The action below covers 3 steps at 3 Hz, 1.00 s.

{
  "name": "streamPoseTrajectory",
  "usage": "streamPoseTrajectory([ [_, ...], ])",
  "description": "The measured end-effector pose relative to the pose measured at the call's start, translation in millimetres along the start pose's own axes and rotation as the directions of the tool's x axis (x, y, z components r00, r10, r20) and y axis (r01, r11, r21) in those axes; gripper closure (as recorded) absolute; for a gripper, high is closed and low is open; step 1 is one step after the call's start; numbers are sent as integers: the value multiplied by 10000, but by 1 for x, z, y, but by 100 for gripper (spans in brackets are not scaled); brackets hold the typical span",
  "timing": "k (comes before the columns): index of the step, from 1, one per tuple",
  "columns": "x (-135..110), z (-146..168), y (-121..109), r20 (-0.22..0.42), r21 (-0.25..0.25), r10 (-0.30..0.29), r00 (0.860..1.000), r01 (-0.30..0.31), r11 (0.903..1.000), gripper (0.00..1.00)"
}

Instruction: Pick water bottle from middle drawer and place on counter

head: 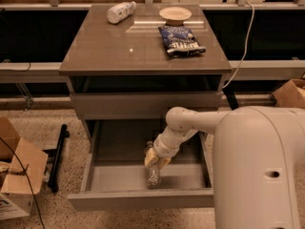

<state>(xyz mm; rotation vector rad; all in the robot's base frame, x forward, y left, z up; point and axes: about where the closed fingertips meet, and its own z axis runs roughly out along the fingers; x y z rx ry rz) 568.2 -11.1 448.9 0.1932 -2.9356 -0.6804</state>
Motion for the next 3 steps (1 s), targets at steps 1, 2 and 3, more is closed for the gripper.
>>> streamPoseTrajectory([
  [1, 15, -59, 13, 509, -1008, -1290, 9903, 1336, 9859, 100],
  [2, 35, -111, 22, 997, -1011, -2273, 9687, 2371, 9662, 100],
  [3, 69, -183, 15, 1445, -116, -2814, 9486, 2860, 9582, 100],
])
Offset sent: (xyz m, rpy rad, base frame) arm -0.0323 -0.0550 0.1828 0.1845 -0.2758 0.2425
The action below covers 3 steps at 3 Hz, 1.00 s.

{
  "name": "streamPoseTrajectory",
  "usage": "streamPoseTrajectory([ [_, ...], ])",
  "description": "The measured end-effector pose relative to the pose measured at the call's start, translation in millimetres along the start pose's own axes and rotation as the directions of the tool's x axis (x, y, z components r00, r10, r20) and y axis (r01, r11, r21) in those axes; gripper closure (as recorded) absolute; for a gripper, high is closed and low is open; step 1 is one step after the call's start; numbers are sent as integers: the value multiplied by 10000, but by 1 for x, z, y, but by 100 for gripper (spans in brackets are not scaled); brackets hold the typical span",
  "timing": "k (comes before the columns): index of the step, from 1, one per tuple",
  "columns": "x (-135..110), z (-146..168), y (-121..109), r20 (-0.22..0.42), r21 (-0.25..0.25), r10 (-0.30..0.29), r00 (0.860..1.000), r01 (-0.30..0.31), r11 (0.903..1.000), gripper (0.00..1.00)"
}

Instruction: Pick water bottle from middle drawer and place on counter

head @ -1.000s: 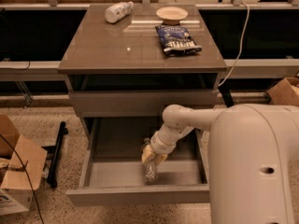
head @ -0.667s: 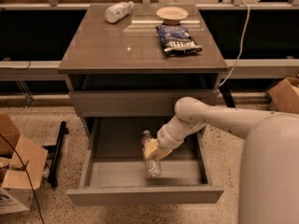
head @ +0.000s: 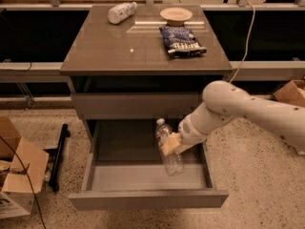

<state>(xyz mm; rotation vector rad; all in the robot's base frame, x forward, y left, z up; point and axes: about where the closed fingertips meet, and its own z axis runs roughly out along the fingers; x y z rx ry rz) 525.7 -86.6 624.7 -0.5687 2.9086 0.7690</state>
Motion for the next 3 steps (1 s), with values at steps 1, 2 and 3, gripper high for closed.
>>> streamPoseTrajectory([
  [1, 19, -55, -15, 712, 136, 84, 9974, -94, 9999, 100],
  [2, 16, -121, -27, 1403, 775, -373, 9894, 266, 9966, 100],
  [3, -25, -176, -35, 2002, 1587, -1187, 9725, 874, 9835, 100],
])
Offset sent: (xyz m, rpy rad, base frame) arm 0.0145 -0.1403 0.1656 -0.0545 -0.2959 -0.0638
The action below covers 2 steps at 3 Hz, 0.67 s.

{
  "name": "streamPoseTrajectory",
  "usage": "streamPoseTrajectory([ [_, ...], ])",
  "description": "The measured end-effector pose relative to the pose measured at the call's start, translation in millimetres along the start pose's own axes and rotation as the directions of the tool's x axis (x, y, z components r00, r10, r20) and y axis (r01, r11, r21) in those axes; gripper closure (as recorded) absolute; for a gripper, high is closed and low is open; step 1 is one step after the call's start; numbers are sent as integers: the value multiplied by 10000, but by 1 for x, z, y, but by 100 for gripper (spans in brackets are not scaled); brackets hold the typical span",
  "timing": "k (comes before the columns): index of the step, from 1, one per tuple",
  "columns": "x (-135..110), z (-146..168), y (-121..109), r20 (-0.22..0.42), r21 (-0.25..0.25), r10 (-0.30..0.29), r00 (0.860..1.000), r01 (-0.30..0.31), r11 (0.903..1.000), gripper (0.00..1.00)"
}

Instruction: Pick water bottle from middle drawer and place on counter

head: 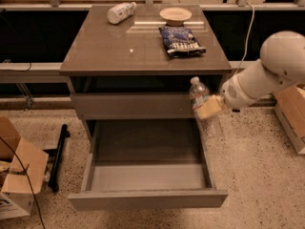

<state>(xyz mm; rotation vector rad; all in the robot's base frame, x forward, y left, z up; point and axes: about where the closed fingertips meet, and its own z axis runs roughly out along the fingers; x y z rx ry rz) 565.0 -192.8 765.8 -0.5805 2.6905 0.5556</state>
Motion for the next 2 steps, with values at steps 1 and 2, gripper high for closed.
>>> streamPoseTrajectory([
  [1, -63, -35, -7, 325, 884, -1045, 9940, 1013, 9909, 100],
  [2, -174, -75, 30, 550, 2246, -2965, 9534, 2775, 9341, 100],
])
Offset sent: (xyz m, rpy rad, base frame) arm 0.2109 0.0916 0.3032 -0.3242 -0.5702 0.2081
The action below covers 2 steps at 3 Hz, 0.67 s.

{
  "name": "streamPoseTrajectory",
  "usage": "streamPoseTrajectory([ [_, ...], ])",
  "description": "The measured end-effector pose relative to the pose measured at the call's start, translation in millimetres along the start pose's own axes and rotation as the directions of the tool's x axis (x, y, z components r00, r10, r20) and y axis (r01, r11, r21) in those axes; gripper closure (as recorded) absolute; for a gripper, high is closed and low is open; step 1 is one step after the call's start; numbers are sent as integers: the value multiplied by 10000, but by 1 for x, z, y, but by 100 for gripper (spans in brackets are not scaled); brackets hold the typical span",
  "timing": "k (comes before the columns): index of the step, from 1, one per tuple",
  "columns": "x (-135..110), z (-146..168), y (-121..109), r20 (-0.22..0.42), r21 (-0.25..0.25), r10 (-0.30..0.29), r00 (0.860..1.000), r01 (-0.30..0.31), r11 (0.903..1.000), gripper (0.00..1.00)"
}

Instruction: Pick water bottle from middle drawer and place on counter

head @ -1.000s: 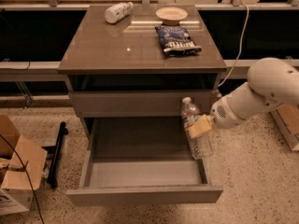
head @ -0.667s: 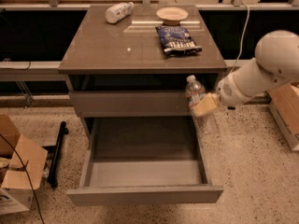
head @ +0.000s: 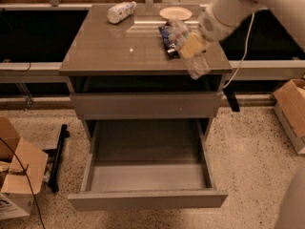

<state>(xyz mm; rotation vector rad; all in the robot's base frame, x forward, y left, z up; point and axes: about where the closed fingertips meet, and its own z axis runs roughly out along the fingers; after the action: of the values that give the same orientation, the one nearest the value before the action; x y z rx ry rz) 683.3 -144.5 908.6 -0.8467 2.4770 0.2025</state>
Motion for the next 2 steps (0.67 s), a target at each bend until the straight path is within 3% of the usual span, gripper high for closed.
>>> streamPoseTrajectory([
  [1, -25, -6, 12, 470, -120, -171, 9987, 176, 9998, 100],
  [2, -19, -1, 11, 395, -181, -72, 9992, 80, 9998, 100],
])
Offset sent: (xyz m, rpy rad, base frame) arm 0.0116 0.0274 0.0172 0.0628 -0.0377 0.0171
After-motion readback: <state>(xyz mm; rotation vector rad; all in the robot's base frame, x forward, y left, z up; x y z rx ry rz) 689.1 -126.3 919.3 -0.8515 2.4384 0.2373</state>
